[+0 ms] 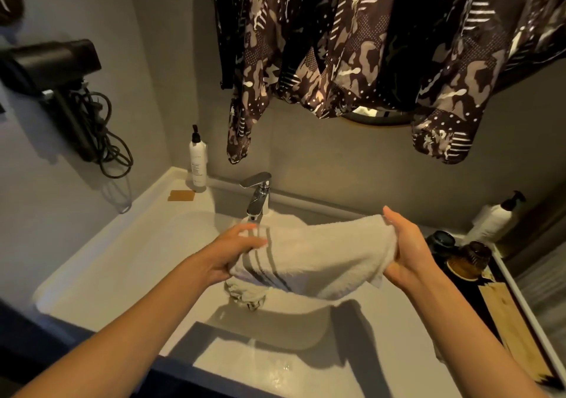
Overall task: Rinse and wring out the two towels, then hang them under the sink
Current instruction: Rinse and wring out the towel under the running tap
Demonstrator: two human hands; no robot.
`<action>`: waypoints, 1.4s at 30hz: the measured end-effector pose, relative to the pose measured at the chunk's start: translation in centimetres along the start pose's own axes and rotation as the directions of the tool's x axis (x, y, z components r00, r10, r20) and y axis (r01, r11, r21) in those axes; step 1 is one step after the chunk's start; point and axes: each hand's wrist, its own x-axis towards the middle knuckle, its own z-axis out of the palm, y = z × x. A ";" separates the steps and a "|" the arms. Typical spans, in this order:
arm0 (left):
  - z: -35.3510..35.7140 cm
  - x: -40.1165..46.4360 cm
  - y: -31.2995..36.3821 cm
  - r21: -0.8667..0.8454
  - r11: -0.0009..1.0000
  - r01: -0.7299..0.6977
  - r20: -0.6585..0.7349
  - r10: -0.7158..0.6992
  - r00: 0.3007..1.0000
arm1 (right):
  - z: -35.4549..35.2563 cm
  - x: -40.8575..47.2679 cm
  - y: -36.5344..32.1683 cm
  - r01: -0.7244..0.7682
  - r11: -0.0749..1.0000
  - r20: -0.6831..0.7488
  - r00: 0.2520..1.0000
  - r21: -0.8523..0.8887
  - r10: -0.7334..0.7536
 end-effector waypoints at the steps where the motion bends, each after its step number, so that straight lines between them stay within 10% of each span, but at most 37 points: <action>1: -0.6 0.3 0.1 0.183 0.983 -0.015 -0.075 0.029 0.997 | -0.4 0.2 0.2 0.027 0.999 -0.015 1.000 -0.038 -0.027; 7: -2.9 0.2 3.1 0.581 0.768 -0.269 -0.128 0.412 0.902 | -3.3 0.6 2.3 0.118 0.954 -0.073 0.987 -0.276 -0.143; 13: -3.1 -0.6 4.5 0.521 0.792 -0.318 0.065 0.335 0.940 | -4.0 -0.4 2.7 0.294 0.797 -0.075 0.918 -0.527 -0.388; 19: -2.5 -2.1 7.0 0.893 0.220 -0.392 0.251 0.480 0.841 | -4.7 -1.5 1.0 0.458 0.722 -0.108 0.803 -0.518 -0.586; 22: -2.6 -3.0 9.3 0.925 0.105 -0.366 0.229 0.614 0.756 | -4.5 -3.0 1.0 0.527 0.690 -0.076 0.765 -0.495 -0.639; 30: 1.5 -5.9 12.5 0.561 0.504 -0.657 0.007 0.791 0.612 | -4.5 -6.5 1.9 0.464 0.846 -0.118 0.854 -0.263 -0.506; 34: 5.9 -8.7 14.3 0.468 0.389 -0.793 0.092 0.871 0.482 | -6.8 -7.5 3.7 0.234 0.764 -0.100 0.926 -0.602 -0.363; 38: 11.4 -11.4 15.5 0.475 0.298 -0.828 0.382 0.778 0.499 | -7.7 -9.5 3.4 0.053 0.185 -0.037 0.889 -0.981 -0.455; 42: 16.6 -12.0 14.9 0.557 0.096 -0.825 0.712 0.457 0.533 | -2.1 -12.1 1.3 0.493 0.372 0.205 0.776 -0.786 -0.596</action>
